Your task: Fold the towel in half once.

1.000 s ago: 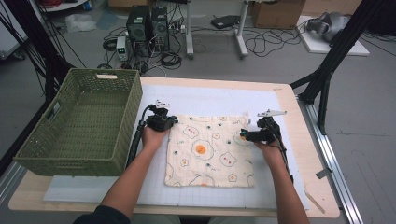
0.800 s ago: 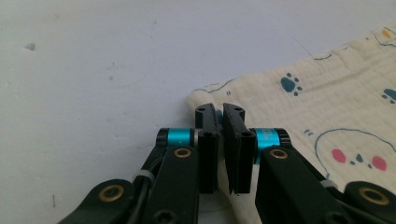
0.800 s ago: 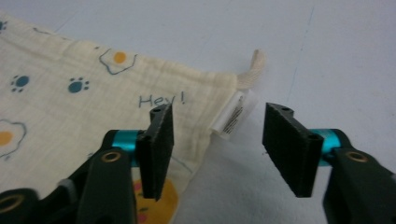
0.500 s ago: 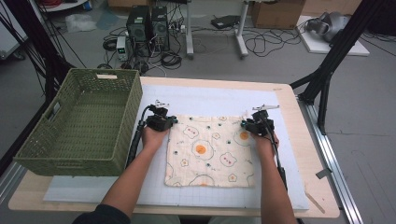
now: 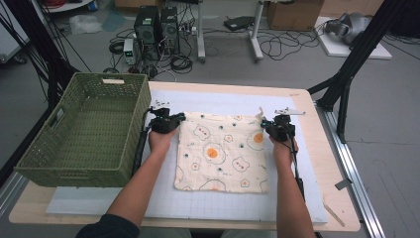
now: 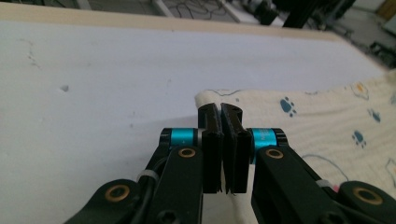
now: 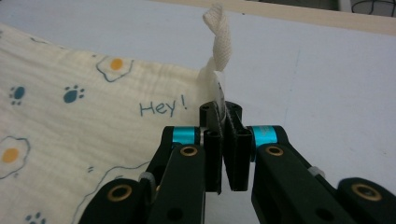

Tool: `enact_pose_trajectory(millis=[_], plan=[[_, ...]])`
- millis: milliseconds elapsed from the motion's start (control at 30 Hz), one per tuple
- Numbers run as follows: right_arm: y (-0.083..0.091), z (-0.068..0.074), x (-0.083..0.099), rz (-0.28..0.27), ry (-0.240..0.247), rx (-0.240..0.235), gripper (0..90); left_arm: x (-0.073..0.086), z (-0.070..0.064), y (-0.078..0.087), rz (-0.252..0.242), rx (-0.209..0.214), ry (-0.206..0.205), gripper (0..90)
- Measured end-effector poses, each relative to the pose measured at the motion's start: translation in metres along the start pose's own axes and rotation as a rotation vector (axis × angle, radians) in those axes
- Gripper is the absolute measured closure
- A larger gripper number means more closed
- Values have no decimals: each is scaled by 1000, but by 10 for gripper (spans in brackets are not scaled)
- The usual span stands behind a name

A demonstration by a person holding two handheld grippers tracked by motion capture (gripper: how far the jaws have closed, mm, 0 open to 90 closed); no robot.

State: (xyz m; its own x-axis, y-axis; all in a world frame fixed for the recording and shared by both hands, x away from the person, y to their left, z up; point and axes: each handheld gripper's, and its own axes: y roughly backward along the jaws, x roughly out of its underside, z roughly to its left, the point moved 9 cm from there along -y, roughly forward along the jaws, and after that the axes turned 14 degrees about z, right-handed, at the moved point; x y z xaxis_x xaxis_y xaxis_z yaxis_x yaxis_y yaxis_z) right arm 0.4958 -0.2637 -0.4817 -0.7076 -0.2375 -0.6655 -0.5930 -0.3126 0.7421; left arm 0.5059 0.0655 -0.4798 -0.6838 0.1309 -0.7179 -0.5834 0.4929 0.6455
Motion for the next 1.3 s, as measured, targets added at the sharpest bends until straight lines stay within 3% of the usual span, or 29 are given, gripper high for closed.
enact_pose_trajectory(millis=[67,167,300,433,600,833,900,1100,1300], plan=[[2,5,0,6,29,-14,876,3,-1,2,18,4,-16,865],[9,14,1,-2,65,-28,876,4,-5,10,38,-11,-71,865],[19,18,6,-15,65,-51,875,0,-16,23,26,-27,-147,865],[32,24,11,2,93,-69,874,4,-24,39,0,-8,-163,863],[53,34,13,-19,135,-61,873,23,-30,54,-7,27,-167,863],[68,44,44,-18,160,-64,872,49,-45,72,-21,75,-226,862],[72,45,52,-17,163,-66,872,58,-50,75,-4,83,-247,862],[80,53,75,-3,163,-85,870,78,-58,87,-12,116,-249,862],[87,58,93,-3,186,-102,866,94,-63,93,11,126,-271,860]])
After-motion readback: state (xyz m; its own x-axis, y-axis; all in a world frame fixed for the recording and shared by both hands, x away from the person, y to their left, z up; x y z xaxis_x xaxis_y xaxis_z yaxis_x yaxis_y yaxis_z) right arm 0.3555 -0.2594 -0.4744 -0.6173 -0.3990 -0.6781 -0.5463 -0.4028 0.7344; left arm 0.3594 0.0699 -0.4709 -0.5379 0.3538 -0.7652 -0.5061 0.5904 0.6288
